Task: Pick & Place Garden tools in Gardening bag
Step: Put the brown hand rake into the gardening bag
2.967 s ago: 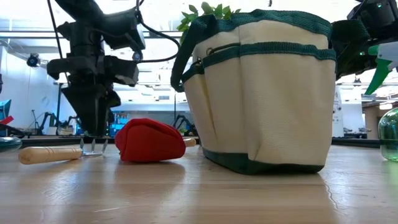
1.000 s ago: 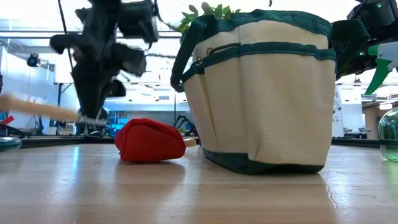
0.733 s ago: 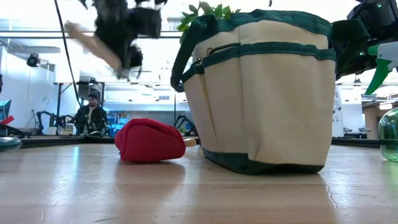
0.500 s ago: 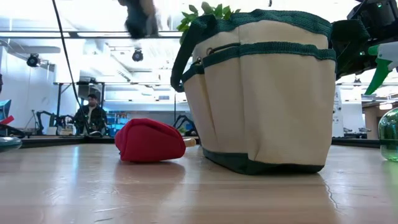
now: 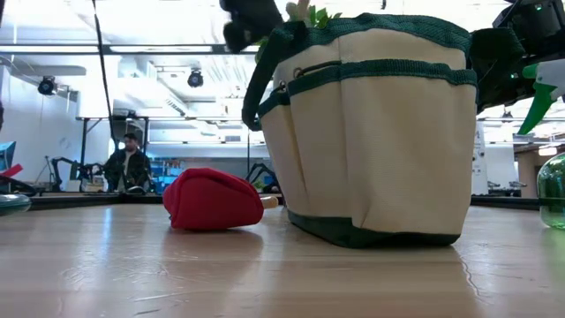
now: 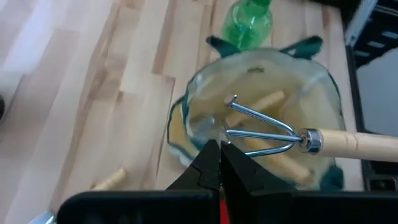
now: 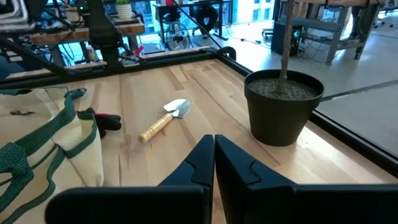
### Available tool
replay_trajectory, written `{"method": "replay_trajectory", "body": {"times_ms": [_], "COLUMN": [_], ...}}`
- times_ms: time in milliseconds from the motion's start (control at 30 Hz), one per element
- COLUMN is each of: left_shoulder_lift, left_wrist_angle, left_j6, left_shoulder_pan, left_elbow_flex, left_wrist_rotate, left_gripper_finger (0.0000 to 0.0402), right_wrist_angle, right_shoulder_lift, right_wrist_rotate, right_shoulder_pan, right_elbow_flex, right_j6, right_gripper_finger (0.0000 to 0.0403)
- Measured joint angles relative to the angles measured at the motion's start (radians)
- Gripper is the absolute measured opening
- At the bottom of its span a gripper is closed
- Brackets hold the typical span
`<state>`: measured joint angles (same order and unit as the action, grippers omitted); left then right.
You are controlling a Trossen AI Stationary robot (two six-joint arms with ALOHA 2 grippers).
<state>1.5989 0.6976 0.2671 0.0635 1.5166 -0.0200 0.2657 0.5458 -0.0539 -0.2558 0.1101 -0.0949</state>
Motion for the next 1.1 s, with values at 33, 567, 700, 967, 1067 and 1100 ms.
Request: {"method": "replay_trajectory", "body": {"times_ms": [33, 567, 700, 967, 1067, 1100], "left_shoulder_lift": [0.017, 0.160, 0.172, 0.232, 0.247, 0.253], "left_wrist_angle": [-0.030, -0.117, -0.113, -0.111, -0.109, -0.105], "left_j6": [0.002, 0.042, 0.048, 0.041, 0.041, 0.041], "left_shoulder_pan": [0.005, 0.019, 0.033, 0.095, 0.100, 0.100], "left_elbow_flex": [0.000, 0.018, 0.017, 0.016, 0.016, 0.016], "left_wrist_rotate": [0.000, 0.198, 0.212, 0.232, 0.247, 0.248], "left_gripper_finger": [0.0003, 0.0003, 0.0003, 0.0003, 0.0003, 0.0003], "right_wrist_angle": [0.000, 0.000, 0.000, 0.000, 0.000, 0.000], "right_shoulder_lift": [0.000, 0.000, 0.000, 0.000, 0.000, 0.000], "right_wrist_rotate": [0.000, 0.000, 0.000, 0.000, 0.000, 0.000], "right_shoulder_pan": [0.000, 0.000, 0.000, 0.000, 0.000, 0.000], "right_elbow_flex": [0.000, 0.000, 0.000, 0.000, 0.000, 0.000], "right_j6": [-0.001, 0.000, -0.002, 0.000, 0.000, 0.000], "right_gripper_finger": [0.0008, 0.0008, 0.0008, 0.0008, 0.0008, 0.0008]}}
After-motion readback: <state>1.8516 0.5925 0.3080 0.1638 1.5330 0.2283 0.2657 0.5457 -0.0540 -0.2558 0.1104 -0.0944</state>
